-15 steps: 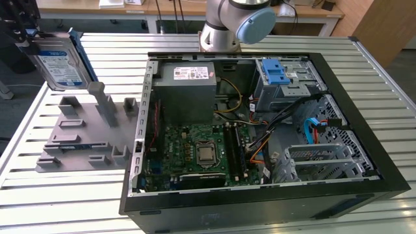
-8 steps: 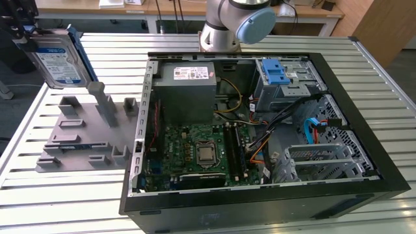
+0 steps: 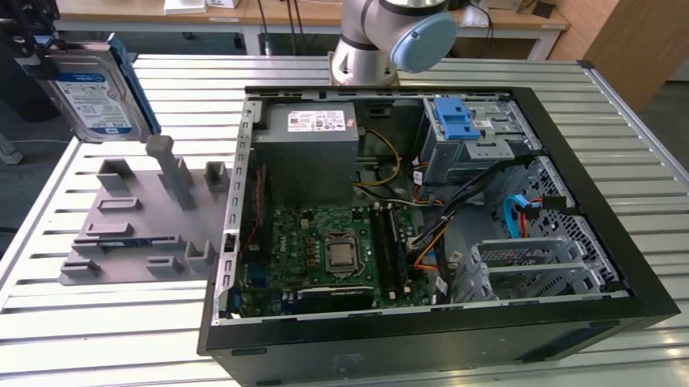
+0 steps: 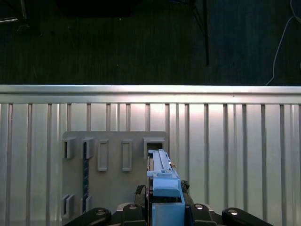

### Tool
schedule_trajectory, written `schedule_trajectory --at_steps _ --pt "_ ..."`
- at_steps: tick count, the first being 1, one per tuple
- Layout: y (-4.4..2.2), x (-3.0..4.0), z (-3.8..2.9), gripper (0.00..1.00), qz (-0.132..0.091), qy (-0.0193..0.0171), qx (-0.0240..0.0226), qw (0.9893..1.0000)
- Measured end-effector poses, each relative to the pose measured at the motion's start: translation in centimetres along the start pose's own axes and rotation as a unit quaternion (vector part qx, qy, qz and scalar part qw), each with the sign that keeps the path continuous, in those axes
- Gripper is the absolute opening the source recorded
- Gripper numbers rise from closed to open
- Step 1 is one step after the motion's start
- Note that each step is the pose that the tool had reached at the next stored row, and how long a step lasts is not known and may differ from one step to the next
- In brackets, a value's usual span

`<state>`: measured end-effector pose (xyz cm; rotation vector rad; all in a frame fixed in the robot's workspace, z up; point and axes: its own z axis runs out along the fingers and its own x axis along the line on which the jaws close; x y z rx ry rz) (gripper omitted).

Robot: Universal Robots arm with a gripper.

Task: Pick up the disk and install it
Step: 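Pick up the disk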

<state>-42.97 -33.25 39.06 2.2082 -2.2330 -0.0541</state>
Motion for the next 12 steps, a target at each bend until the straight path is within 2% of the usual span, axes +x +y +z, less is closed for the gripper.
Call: schedule_trajectory --at_steps 12 --pt "0.05 -0.05 -2.05 0.36 0.000 0.0000 0.0001 1.0000"
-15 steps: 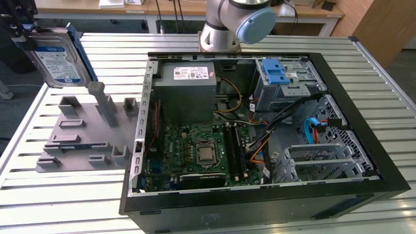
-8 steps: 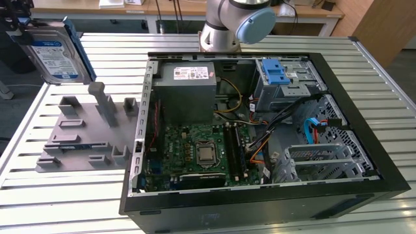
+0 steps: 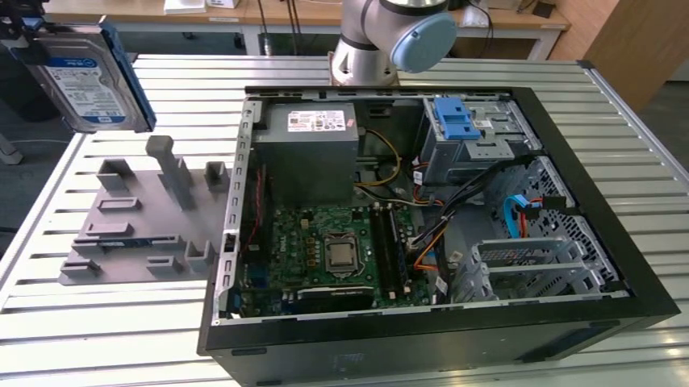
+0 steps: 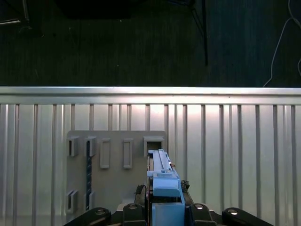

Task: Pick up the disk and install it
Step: 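Pick up the disk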

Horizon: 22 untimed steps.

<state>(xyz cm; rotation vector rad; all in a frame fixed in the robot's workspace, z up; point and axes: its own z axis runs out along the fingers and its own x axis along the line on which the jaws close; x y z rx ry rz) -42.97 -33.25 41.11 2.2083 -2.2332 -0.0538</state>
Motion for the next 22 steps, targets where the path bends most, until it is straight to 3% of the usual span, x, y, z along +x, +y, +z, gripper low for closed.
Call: schedule_trajectory --at_steps 15,22 --pt "0.07 -0.08 -2.89 0.36 0.000 0.0000 0.0000 1.0000" --pt "0.12 -0.12 -4.69 0.36 0.000 0.0000 0.0001 1.0000"
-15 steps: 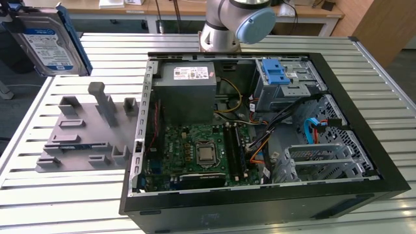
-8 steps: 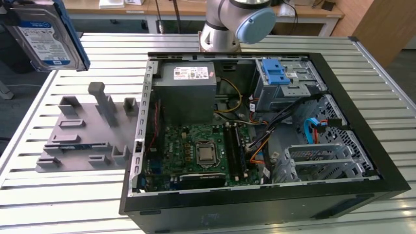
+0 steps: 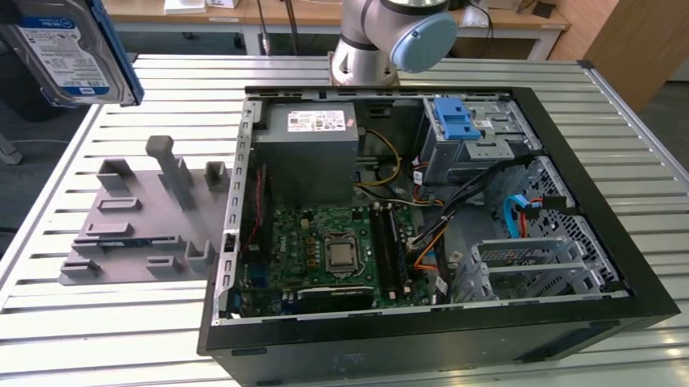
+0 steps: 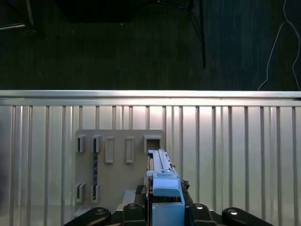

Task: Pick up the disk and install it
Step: 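Pick up the disk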

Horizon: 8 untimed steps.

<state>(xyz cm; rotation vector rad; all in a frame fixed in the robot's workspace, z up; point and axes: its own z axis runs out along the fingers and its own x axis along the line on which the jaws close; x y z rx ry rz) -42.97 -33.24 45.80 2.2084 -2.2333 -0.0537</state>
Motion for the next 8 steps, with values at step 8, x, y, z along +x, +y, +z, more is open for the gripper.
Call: schedule_trajectory --at_steps 8 --pt "0.04 -0.04 -1.62 0.36 0.000 0.0000 0.0000 1.0000"
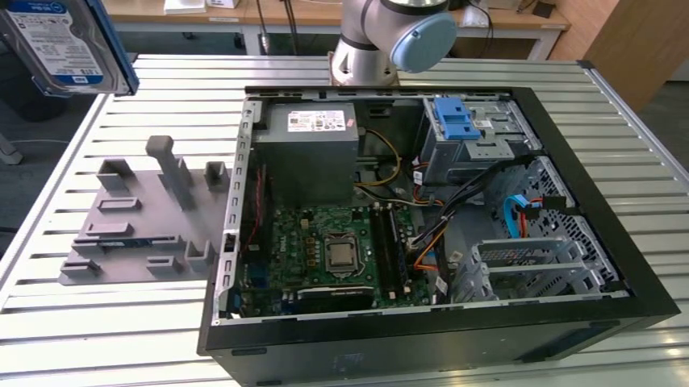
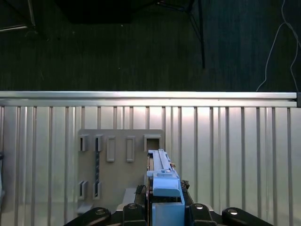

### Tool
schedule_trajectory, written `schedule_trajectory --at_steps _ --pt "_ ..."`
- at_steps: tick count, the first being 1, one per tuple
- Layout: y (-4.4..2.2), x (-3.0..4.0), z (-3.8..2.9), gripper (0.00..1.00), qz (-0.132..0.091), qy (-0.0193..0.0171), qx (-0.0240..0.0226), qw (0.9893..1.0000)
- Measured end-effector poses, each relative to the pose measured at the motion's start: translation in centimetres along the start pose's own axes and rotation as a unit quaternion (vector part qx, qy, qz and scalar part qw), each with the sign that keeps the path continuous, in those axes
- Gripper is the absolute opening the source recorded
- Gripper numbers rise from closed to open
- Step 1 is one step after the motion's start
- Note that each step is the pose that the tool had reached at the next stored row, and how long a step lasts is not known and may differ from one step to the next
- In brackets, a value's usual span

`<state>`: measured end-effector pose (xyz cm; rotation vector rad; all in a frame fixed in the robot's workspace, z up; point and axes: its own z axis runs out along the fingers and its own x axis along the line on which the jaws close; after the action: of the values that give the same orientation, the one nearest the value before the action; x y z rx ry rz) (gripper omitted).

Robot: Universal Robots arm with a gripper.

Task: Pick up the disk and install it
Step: 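Pick up the disk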

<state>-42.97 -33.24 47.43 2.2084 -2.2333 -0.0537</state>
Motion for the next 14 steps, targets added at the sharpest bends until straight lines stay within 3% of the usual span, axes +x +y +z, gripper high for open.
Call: schedule_trajectory --at_steps 11,14 --pt "0.05 -0.06 -2.23 0.36 0.000 0.0000 -0.0001 1.0000" --pt "0.06 -0.06 -2.35 0.36 0.000 0.0000 0.0000 1.0000"
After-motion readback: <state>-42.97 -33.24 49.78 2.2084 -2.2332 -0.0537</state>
